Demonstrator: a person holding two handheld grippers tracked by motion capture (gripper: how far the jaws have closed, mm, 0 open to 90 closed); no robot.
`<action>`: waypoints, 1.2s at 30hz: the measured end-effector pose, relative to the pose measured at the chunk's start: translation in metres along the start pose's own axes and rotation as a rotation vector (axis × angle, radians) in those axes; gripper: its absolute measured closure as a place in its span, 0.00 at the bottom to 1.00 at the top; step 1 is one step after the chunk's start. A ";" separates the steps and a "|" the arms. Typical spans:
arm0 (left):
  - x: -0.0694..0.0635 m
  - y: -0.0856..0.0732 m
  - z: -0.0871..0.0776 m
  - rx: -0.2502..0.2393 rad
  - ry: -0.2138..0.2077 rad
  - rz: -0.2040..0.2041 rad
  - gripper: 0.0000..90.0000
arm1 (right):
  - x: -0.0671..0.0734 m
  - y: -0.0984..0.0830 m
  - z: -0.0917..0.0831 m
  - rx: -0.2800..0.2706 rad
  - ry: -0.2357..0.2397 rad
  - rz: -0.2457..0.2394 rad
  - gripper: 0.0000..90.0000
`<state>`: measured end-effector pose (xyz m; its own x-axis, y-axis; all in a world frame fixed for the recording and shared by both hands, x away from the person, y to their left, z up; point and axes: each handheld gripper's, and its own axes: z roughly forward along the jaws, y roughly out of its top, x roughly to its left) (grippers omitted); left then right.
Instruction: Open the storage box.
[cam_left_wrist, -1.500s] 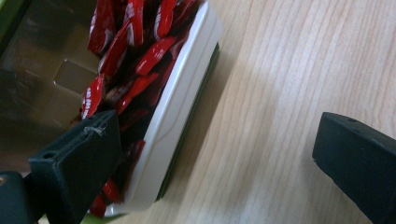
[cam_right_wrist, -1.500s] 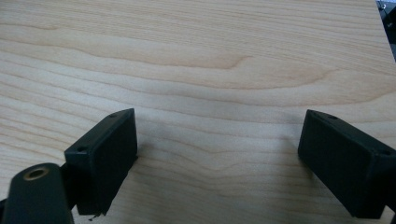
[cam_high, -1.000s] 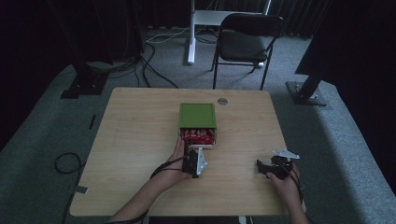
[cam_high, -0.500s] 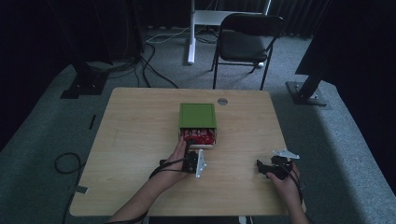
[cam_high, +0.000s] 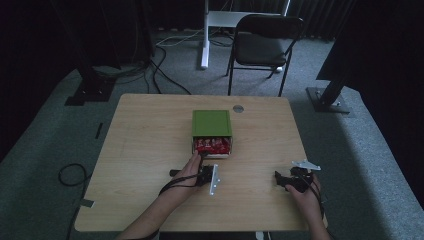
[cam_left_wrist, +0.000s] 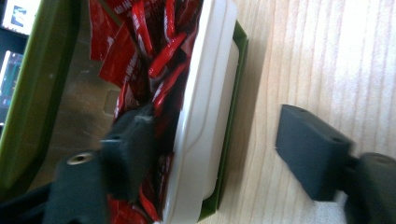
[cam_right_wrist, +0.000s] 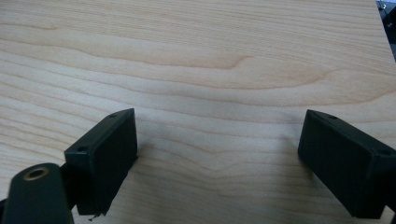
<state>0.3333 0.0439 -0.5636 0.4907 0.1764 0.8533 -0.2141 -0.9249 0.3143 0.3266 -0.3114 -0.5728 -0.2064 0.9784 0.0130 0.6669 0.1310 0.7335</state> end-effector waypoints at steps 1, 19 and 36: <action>-0.001 0.000 0.000 -0.004 0.012 -0.002 0.40 | 0.000 0.000 0.000 0.000 0.000 0.000 0.13; -0.002 0.000 0.002 0.013 0.105 0.049 0.76 | 0.000 0.000 0.000 0.000 0.000 0.000 0.13; 0.003 0.001 -0.003 0.009 0.063 0.084 0.79 | 0.000 0.000 0.000 0.000 0.000 0.000 0.13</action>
<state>0.3320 0.0441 -0.5596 0.4171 0.1188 0.9011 -0.2443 -0.9403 0.2370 0.3266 -0.3114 -0.5728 -0.2063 0.9784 0.0130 0.6669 0.1309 0.7335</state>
